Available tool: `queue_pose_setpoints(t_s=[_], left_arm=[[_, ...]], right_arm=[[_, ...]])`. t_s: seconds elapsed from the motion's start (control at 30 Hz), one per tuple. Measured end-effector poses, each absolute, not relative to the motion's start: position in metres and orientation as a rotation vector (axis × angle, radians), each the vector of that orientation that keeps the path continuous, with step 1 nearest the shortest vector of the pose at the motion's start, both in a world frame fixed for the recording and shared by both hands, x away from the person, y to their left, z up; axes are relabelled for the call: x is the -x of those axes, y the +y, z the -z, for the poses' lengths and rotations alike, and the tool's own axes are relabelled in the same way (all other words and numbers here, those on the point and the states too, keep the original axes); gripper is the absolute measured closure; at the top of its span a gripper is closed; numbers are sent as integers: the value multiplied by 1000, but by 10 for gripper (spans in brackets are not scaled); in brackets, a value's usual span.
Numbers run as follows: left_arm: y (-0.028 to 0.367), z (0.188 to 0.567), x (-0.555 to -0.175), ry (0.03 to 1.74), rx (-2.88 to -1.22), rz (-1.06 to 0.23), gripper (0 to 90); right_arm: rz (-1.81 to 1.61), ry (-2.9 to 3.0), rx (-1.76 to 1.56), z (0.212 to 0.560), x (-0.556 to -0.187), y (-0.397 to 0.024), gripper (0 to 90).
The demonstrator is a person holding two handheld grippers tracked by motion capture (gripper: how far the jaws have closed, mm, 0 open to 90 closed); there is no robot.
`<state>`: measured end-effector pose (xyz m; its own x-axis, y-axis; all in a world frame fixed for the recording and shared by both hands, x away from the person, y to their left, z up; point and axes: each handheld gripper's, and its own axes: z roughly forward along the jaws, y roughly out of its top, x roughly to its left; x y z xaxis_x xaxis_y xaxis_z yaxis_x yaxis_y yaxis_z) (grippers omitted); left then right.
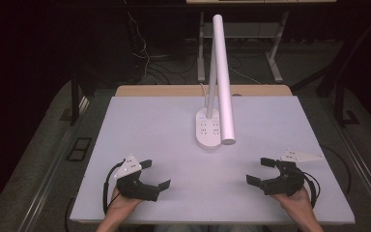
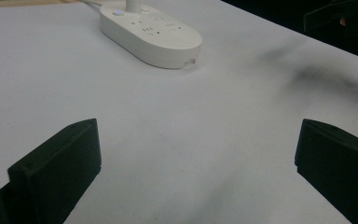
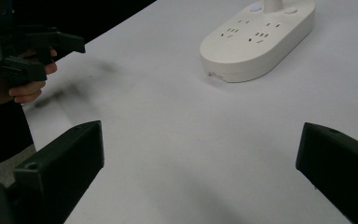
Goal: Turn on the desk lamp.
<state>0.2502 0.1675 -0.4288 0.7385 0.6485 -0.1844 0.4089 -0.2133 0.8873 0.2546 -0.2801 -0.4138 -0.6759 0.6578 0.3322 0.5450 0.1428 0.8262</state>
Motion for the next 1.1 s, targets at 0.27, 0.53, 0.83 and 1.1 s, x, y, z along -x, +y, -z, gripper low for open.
queue_pose_setpoints(t_s=[0.27, 0.53, 0.83, 1.1], left_arm=[[167, 429, -250, 812, -1850, -274, 0], [167, 429, -251, 818, -1853, -274, 0], [166, 429, -251, 813, -1869, -276, 0], [165, 429, -250, 815, -1869, -278, 0]], right_arm=[[-1568, 2290, -1219, 413, -253, -282, 4], [-1557, 2299, -1233, 413, -253, -284, 4], [-1556, 2309, -1245, 412, -253, -286, 5], [-1519, 2344, -1236, 411, -253, -285, 5]])
